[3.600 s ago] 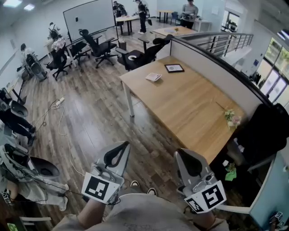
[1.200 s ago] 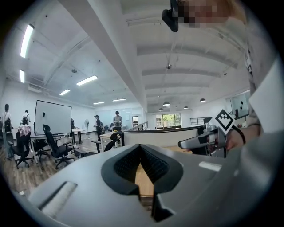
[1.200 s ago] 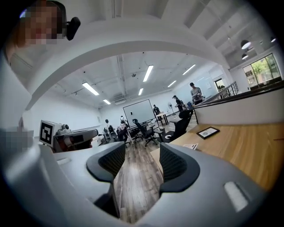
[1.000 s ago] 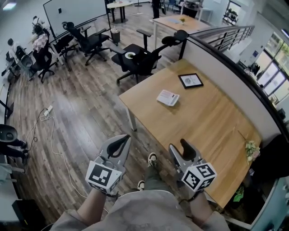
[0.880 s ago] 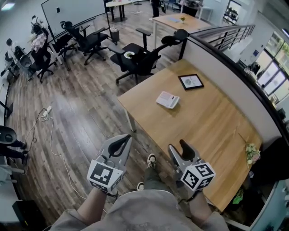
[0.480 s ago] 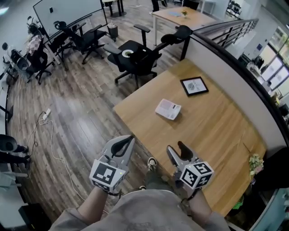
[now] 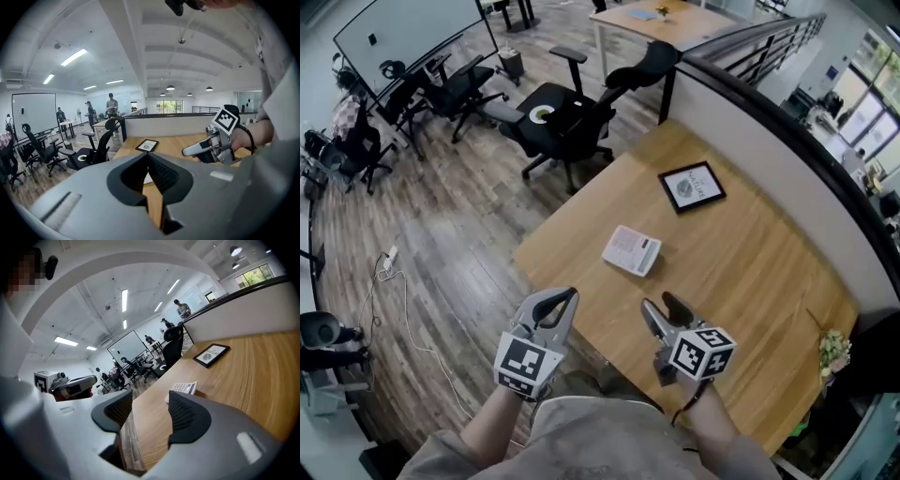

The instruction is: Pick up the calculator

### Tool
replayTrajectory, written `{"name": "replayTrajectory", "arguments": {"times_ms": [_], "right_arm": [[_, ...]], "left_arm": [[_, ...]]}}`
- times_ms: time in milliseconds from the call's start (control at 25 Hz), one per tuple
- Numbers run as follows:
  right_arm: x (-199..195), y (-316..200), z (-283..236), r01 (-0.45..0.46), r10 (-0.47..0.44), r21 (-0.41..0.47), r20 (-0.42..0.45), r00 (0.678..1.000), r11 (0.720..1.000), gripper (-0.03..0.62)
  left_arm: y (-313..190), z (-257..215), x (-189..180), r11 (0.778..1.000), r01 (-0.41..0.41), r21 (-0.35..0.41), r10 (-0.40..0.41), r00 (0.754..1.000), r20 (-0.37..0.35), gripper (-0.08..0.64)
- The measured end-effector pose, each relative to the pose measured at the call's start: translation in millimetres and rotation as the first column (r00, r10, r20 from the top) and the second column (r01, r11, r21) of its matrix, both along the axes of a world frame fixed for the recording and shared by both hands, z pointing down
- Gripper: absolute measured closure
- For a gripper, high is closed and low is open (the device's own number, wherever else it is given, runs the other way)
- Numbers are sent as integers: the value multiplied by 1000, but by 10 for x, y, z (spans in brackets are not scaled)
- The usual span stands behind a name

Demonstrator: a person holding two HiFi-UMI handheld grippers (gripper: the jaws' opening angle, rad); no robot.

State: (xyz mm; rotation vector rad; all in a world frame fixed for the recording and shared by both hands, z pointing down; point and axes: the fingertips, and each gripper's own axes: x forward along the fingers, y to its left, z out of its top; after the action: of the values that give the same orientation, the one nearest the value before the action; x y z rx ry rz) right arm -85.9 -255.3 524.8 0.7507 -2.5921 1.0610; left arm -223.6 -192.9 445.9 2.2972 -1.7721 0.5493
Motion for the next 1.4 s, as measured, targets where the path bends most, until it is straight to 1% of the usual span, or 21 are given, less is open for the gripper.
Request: {"name": "replayTrajectory", "arguments": {"times_ms": [80, 160, 360, 560, 720, 840, 1040, 1280, 1400], "right_arm": [[-12, -171, 86, -11, 11, -28, 1, 1000, 1000, 365], [-31, -310, 192, -26, 27, -67, 9, 1000, 997, 365], [-89, -615, 505, -62, 65, -156, 15, 998, 986, 365], [-164, -836, 850, -95, 92, -214, -21, 996, 972, 365], [-246, -948, 1105, -121, 113, -256, -44, 993, 959, 365], [-283, -1005, 1257, -163, 153, -295, -57, 987, 942, 365], [-366, -1091, 1485, -252, 236, -349, -88, 968, 903, 365], [-449, -1207, 1755, -356, 335, -391, -124, 934, 848, 365], [-516, -1259, 1838, -361, 341, -405, -125, 932, 840, 365]], "left_arm": [[-152, 67, 6, 1000, -16, -19, 16, 1000, 13, 558], [-277, 151, 3, 999, -27, -42, 27, 1000, 10, 558], [-592, 374, -23, 994, -52, -92, 54, 998, 18, 558], [-849, 554, -73, 988, -84, -131, 87, 996, 17, 558], [-1043, 746, -117, 976, -136, -168, 140, 990, 11, 558], [-1185, 879, -136, 962, -188, -197, 191, 982, -2, 558], [-1406, 1021, -275, 933, -278, -226, 280, 960, -24, 558], [-1602, 1176, -474, 882, -399, -250, 402, 915, -42, 558], [-1688, 1222, -538, 861, -442, -250, 443, 895, -58, 558]]}}
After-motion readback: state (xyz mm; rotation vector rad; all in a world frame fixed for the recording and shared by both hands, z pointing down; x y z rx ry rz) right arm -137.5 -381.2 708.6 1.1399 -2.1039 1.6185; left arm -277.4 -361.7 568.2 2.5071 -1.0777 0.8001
